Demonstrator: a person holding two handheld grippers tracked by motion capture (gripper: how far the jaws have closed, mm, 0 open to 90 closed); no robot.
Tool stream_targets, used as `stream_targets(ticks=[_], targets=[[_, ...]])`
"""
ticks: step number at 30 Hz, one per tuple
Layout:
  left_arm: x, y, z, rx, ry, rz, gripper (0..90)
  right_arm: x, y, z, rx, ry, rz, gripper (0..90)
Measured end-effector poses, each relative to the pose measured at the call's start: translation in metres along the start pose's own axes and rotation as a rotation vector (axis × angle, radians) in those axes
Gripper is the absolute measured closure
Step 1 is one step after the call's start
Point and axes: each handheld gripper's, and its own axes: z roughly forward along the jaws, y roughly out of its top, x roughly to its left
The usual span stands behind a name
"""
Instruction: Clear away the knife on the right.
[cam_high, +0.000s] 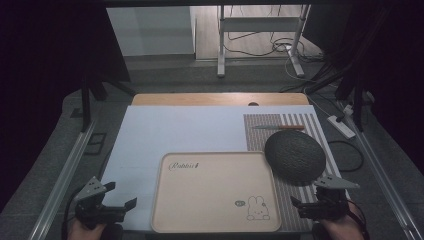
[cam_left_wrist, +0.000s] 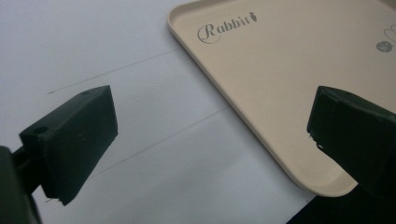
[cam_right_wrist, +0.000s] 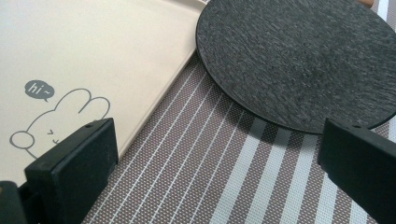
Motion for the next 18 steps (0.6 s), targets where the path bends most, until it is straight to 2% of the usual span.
stream_targets(ticks=[7,14,18], targets=[[0.0011,-0.0002,-0.0001,0.001,-0.009,-0.004,1.7,-0.0011,0.0003,0.0006,0.004,0.008,0.009,0.0],[0.0024,-0.0004,-0.0004,-0.002,-0.019,-0.015,1.6,-0.0064,0.0001,0.0009,0.008,0.024,0.059,0.0],[0.0032,-0.0006,-0.0008,-0.005,-0.024,-0.021,1.6,-0.0067,0.0001,0.0013,0.010,0.029,0.063,0.0]])
